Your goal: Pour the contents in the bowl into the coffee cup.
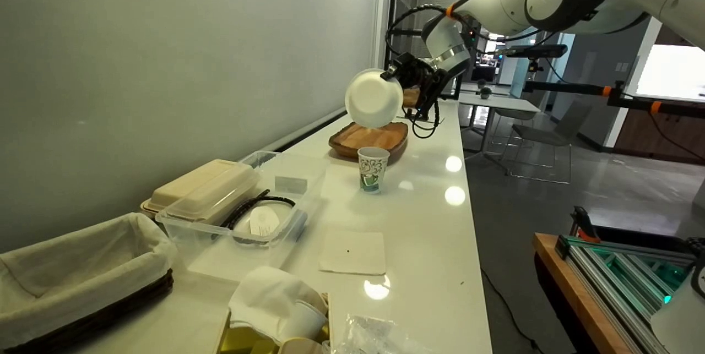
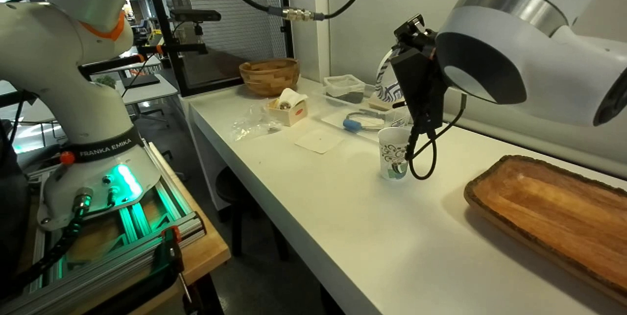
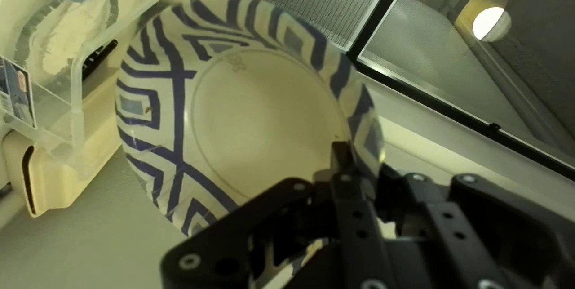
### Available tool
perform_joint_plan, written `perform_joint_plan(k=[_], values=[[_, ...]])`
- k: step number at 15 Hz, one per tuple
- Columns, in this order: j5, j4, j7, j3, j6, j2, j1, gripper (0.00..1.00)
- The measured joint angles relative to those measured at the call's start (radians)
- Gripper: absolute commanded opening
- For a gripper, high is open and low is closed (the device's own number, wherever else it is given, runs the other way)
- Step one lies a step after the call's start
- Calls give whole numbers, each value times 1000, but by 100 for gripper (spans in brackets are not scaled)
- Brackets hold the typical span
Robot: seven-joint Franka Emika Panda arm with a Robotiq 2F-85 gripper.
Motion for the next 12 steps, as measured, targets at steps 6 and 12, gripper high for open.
perform_joint_plan(k=[6,12], values=[[-136,-83,-37,-59,209,-131,131,2],[-309,-328,-43,-105,534,-367,358,2]])
